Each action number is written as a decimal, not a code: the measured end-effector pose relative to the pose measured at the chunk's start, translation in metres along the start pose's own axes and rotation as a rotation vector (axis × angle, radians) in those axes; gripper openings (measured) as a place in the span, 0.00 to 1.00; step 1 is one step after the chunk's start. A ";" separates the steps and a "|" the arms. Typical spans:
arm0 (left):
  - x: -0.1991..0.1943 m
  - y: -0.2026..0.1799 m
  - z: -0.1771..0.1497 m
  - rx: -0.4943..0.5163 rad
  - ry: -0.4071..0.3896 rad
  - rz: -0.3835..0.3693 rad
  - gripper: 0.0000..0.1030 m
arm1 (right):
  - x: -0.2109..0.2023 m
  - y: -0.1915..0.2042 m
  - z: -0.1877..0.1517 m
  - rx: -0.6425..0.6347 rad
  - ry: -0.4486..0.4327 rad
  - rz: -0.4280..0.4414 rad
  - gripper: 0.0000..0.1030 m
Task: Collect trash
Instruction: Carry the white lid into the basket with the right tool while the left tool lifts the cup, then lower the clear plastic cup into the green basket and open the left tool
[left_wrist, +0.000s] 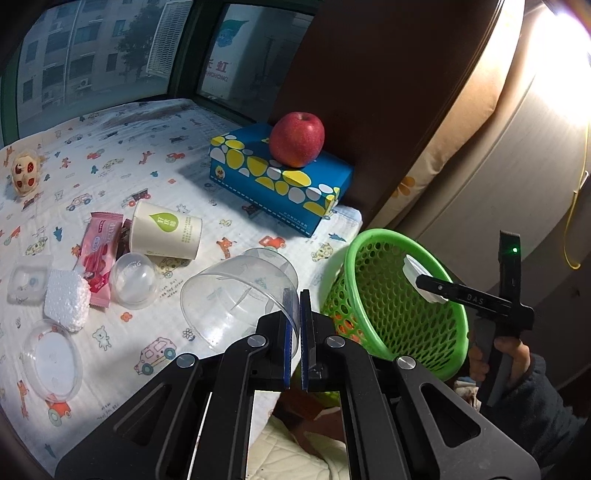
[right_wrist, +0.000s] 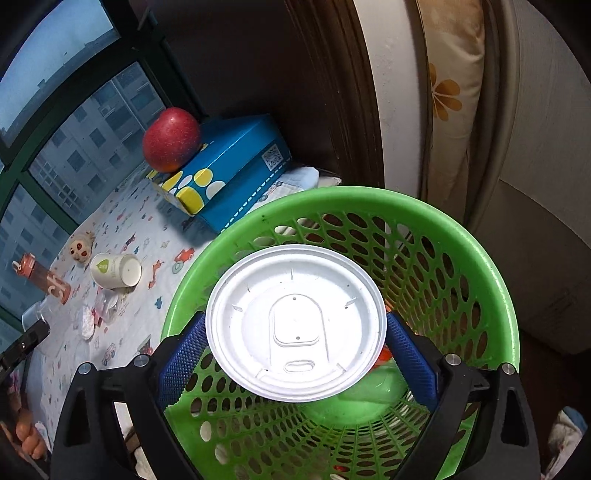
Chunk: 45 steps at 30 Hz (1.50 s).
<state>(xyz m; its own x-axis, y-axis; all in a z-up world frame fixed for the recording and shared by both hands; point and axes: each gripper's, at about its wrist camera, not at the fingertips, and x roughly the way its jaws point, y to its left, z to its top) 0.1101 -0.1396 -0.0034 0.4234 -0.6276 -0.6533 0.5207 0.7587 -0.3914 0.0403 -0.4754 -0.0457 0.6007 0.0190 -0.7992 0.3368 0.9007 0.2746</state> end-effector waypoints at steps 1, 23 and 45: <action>0.001 -0.003 0.000 0.005 0.003 -0.001 0.02 | 0.002 -0.001 0.001 0.004 0.000 -0.005 0.89; 0.046 -0.076 -0.006 0.121 0.123 -0.122 0.02 | -0.060 -0.011 -0.009 0.005 -0.134 0.005 0.91; 0.109 -0.142 -0.030 0.214 0.313 -0.215 0.07 | -0.083 -0.041 -0.023 0.067 -0.179 0.033 0.91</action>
<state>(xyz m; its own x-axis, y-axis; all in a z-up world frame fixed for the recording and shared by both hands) 0.0603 -0.3107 -0.0385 0.0606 -0.6590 -0.7497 0.7283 0.5428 -0.4183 -0.0401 -0.5039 -0.0035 0.7296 -0.0344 -0.6830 0.3584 0.8698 0.3391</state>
